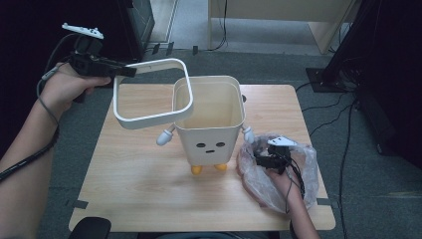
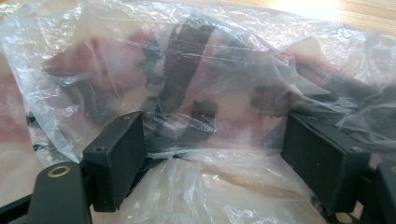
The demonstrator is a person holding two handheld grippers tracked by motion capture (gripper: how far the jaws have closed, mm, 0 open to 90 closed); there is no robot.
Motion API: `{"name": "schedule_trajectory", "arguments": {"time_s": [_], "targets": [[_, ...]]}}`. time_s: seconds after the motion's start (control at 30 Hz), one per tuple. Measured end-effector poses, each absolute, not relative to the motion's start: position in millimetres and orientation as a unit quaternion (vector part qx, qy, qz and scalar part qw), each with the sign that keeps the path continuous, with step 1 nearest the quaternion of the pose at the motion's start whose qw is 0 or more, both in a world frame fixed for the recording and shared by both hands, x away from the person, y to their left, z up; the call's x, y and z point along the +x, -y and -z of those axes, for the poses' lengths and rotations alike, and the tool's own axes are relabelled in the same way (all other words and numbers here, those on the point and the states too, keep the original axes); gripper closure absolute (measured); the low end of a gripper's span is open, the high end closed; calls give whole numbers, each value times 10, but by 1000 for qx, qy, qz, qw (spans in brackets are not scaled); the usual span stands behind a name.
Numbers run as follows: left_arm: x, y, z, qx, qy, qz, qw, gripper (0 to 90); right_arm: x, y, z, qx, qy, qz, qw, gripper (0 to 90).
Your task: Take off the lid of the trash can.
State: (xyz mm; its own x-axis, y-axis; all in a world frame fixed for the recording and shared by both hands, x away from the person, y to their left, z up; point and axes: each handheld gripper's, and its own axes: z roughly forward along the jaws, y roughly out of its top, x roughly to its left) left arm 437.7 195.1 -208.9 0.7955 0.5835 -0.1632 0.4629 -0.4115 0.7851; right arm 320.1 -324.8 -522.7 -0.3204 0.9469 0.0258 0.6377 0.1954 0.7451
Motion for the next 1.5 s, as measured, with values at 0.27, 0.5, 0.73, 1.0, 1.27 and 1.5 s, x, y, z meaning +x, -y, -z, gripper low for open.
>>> {"name": "schedule_trajectory", "arguments": {"time_s": [0.27,0.5,0.73,1.0,1.27,1.5], "targets": [[4330,-2173,2083,829,-324,-77,450,764,3201,3247,5227,536,-739,-338,229,207],[4298,-2369,2221,821,-339,-78,453,767,3201,3247,5227,536,-739,-338,229,207],[4286,-2508,2334,812,-351,-77,461,770,3199,3245,5226,537,-738,-338,229,207],[4260,-2612,2452,815,-357,-86,448,766,3177,3241,5176,537,-735,-351,223,195],[4268,-2671,2613,812,-363,-85,449,765,3142,3228,5072,526,-736,-363,221,216],[4297,-2739,2798,816,-368,-81,439,766,3050,3231,4991,518,-735,-376,224,216]]}}
